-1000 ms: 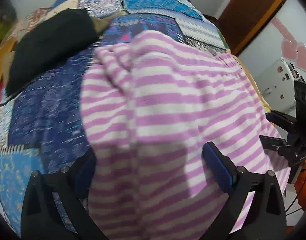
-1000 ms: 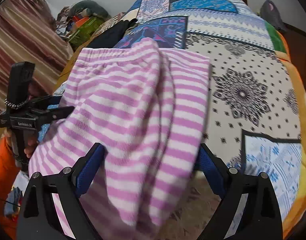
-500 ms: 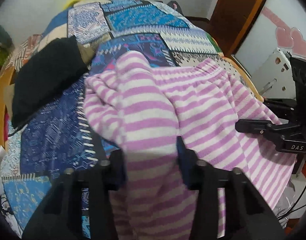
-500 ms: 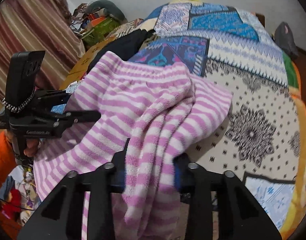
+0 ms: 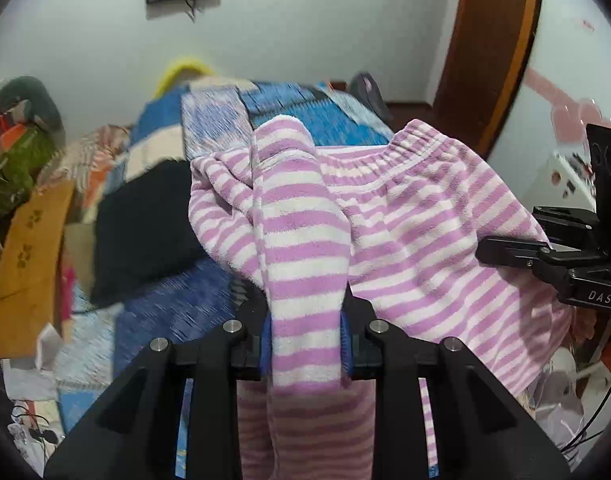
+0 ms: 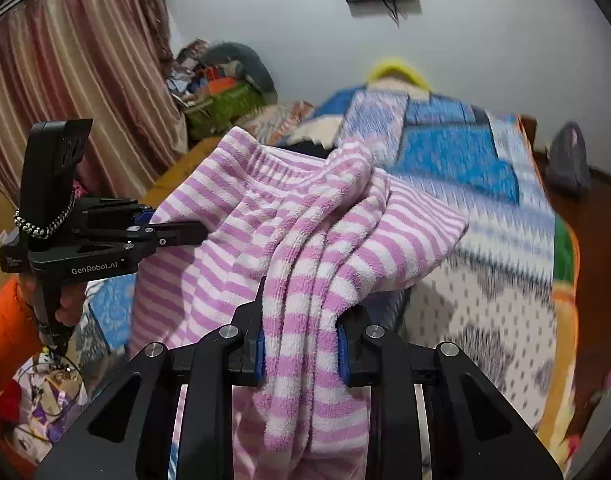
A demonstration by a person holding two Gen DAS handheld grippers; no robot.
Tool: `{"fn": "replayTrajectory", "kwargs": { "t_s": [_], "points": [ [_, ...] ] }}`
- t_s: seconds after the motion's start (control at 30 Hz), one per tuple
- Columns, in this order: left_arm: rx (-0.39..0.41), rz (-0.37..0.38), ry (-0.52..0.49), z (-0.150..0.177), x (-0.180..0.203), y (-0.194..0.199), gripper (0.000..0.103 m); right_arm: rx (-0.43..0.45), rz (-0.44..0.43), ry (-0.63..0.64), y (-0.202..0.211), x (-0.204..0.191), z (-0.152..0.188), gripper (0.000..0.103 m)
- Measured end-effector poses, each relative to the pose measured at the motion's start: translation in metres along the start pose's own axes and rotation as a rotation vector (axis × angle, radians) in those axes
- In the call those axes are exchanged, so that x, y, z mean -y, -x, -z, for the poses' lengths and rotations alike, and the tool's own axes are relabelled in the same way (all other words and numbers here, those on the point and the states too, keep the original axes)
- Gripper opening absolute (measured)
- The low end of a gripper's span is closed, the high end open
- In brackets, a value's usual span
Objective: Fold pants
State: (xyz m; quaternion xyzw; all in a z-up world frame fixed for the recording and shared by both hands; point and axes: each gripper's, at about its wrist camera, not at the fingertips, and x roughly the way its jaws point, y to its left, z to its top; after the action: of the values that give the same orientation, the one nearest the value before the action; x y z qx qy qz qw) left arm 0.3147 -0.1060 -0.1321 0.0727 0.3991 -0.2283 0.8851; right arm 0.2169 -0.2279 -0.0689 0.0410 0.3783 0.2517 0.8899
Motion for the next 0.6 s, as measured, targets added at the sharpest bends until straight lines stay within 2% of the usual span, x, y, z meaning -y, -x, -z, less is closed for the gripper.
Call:
{"fn": "replayTrajectory", "kwargs": {
  "t_s": [0.2, 0.4, 0.6],
  "points": [
    [0.067, -0.077, 0.009, -0.029, -0.041, 0.012, 0.026, 0.065, -0.003, 0.079, -0.015, -0.021, -0.045, 0.023],
    [0.110, -0.152, 0.056, -0.065, -0.106, 0.014, 0.026, 0.109, -0.020, 0.147, -0.056, -0.039, -0.094, 0.023],
    [0.154, -0.187, 0.095, -0.101, -0.170, 0.005, 0.026, 0.171, -0.043, 0.171, -0.104, -0.048, -0.148, 0.023]
  ]
}}
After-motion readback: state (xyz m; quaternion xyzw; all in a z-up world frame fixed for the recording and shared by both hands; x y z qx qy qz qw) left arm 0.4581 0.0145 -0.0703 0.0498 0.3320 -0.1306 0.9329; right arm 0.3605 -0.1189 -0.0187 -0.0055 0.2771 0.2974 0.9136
